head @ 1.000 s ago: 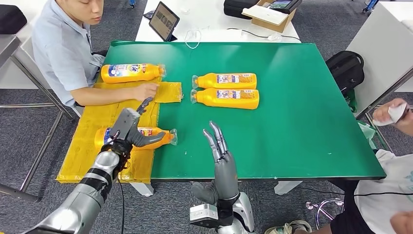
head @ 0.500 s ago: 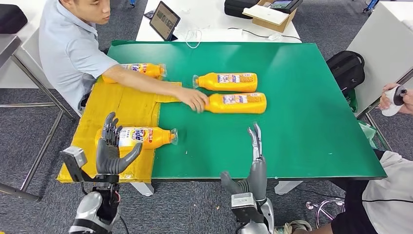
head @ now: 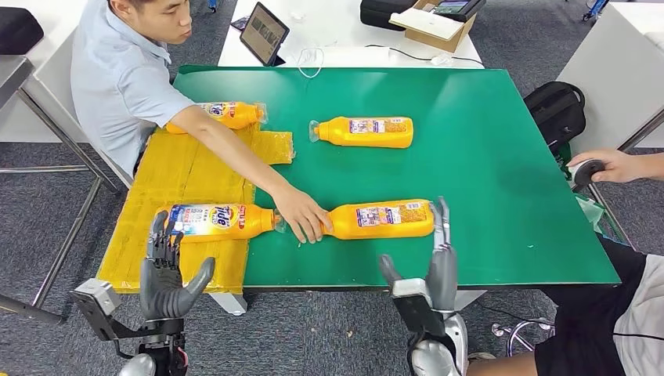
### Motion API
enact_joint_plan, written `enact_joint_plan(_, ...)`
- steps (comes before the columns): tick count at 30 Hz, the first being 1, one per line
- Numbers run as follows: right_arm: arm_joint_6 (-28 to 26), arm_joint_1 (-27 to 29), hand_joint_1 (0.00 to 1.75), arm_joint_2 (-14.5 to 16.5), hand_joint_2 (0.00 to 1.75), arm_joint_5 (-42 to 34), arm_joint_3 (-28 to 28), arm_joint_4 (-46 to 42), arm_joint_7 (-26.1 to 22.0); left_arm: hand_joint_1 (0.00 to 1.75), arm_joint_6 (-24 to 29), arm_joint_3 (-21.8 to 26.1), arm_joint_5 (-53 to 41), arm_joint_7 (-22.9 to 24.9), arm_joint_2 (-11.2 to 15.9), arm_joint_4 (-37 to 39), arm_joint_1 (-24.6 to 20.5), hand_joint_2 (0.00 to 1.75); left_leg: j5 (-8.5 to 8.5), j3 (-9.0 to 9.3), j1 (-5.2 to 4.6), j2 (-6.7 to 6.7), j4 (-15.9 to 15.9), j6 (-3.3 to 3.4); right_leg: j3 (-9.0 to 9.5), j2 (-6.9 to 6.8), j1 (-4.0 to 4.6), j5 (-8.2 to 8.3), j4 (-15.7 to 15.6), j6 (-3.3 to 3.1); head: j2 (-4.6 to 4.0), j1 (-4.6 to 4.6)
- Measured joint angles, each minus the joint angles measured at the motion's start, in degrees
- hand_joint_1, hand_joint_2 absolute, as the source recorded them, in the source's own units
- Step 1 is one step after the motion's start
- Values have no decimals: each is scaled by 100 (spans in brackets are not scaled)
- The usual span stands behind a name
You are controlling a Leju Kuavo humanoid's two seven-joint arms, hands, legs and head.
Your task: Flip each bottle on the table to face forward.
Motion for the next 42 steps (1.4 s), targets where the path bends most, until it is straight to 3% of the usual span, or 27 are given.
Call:
enact_joint_plan(3,35,-372,0,-217,175,696,-27,627,307,0,134,-150,-167,44,1,-50,-21,175,7,1,-1,-1,1,7,1,0,-1,7,-1,5,0,1)
enact_joint_plan(10,58,-1014,0,-497,175,1495,-46,1766,733,0,679,-350,-889,30,-2,-36,-203,175,15,0,-2,-1,2,11,3,-1,0,15,0,11,0,-1)
enact_joint_plan(14,221,-1662,0,-584,0,1800,-31,2618,988,0,821,-472,-1188,115,-11,57,-471,175,18,0,-2,0,2,13,3,0,-1,19,1,6,0,-1)
enact_joint_plan(22,528,-3072,0,-625,0,2236,114,4326,1359,0,781,-623,-1257,265,-50,473,-1029,175,28,0,-5,0,4,22,2,-1,-2,29,2,4,0,0)
enact_joint_plan(26,702,-3465,0,-623,175,2398,235,4833,1482,0,714,-668,-1262,358,-64,685,-1201,175,27,-1,-5,0,4,22,1,-1,-1,29,2,4,0,-1)
enact_joint_plan(34,1208,-3936,0,-590,175,2438,402,5418,1459,0,416,-779,-1234,509,-60,981,-1385,175,27,0,-5,1,4,22,0,0,-1,29,2,4,0,0)
enact_joint_plan(42,1196,-4057,0,-506,175,2342,422,5554,1287,0,393,-807,-1261,476,-46,1042,-1429,175,27,3,-5,0,4,22,4,-1,-1,29,2,4,0,0)
